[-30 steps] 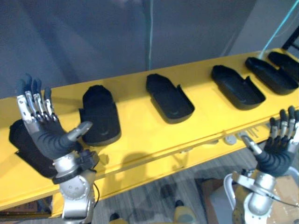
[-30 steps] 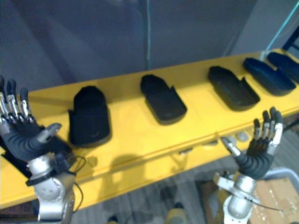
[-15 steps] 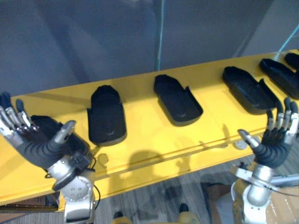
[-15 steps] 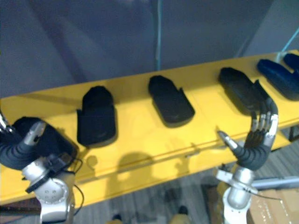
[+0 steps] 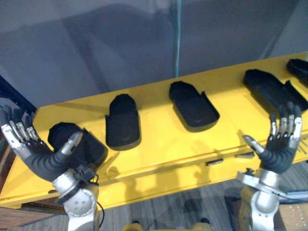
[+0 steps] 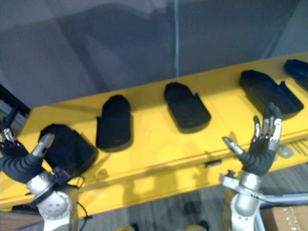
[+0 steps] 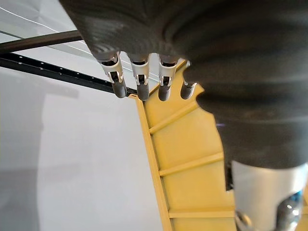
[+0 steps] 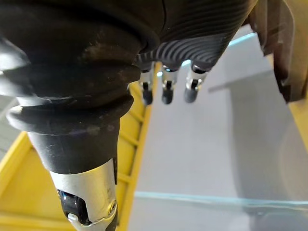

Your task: Walk over and take plastic housings, then place them on the shelf

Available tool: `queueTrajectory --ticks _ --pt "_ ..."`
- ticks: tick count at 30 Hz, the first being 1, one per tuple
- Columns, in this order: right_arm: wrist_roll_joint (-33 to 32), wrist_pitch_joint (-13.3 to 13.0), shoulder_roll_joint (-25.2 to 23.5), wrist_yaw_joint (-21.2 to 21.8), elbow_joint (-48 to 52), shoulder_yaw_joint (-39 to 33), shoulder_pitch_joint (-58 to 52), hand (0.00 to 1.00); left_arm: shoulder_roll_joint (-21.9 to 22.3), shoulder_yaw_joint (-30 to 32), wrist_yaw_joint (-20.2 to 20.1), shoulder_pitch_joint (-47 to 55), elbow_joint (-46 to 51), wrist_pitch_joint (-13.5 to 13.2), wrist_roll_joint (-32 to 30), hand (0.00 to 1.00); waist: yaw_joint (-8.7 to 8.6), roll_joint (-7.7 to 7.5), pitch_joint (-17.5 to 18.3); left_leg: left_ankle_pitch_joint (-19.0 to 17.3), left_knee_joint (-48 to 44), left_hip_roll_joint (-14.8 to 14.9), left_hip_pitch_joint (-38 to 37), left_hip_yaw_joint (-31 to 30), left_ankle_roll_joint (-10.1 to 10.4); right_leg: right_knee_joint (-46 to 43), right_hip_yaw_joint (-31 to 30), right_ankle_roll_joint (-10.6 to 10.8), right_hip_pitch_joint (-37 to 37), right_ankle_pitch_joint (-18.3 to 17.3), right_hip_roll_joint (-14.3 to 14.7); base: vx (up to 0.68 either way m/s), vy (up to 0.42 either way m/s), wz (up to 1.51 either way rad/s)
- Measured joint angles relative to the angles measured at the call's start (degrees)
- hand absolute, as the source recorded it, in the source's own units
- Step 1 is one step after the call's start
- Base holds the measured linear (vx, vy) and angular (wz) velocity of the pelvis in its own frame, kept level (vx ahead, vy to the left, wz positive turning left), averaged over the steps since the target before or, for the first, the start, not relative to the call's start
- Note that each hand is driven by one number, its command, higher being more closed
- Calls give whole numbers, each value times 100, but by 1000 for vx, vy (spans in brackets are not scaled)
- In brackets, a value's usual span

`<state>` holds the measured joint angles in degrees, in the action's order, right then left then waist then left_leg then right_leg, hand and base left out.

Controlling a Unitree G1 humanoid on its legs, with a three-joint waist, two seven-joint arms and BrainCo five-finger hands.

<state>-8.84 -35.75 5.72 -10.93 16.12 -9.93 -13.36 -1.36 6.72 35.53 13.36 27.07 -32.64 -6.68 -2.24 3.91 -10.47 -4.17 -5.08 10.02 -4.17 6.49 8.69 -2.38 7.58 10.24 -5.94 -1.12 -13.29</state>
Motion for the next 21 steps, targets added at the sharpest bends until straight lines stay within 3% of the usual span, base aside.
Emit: queueTrajectory --ticks 3,5,6,8,10,11,12,14,21 --pt "-47 87 -107 1 -159 -20 -18 0 -68 -80 -253 -146 -2 -175 80 0 -39 -194 1 -39 -85 -115 35 -42 18 -290 75 -113 99 -186 -145 44 43 15" --pt "-59 107 -126 -8 -181 -110 -87 0 -54 -214 -412 -394 -15 -200 139 0 -211 -258 -36 -217 -430 -266 208 -85 -110 -813 195 -147 159 -220 -338 12 114 53" --pt "-88 130 -122 -1 -283 -95 -162 0 -98 -322 -502 -570 -76 -222 130 0 -264 -252 -32 -322 -481 -260 179 -145 -91 -1733 93 -275 545 -164 -391 -33 143 40" --pt "-164 147 -163 113 -300 8 -230 0 -217 -367 -528 -617 -112 -222 134 0 -286 -315 -34 -336 -385 -252 2 -137 -117 -2297 -63 -475 774 121 -372 0 151 7" --pt "-161 185 -190 215 -313 55 -234 0 -363 -395 -520 -645 -167 -219 137 0 -320 -438 21 -325 -346 -246 2 -127 -159 -2504 -178 -343 938 133 -254 52 90 -1" --pt "-161 187 -204 266 -315 55 -228 0 -473 -391 -516 -693 -240 -204 138 0 -319 -542 48 -319 -391 -164 33 -165 -161 -2507 -239 -313 969 -160 85 84 16 -2" --pt "-161 187 -193 298 -313 49 -211 0 -501 -394 -515 -713 -294 -188 138 0 -316 -589 51 -314 -405 -148 35 -160 -154 -2458 -221 -403 955 -195 179 83 -21 -9" --pt "-166 186 -164 338 -319 16 -221 0 -490 -494 -522 -845 -522 -1 176 0 -361 -651 69 -315 -457 -175 101 -185 -153 -2294 -225 -348 878 -145 164 34 -2 1" --pt "-240 203 -110 309 -328 -18 -203 0 -495 -523 -581 -878 -522 56 171 0 -316 -452 -42 -301 -409 -181 59 25 -140 -1101 -122 -517 366 -298 210 -9 -22 -15"
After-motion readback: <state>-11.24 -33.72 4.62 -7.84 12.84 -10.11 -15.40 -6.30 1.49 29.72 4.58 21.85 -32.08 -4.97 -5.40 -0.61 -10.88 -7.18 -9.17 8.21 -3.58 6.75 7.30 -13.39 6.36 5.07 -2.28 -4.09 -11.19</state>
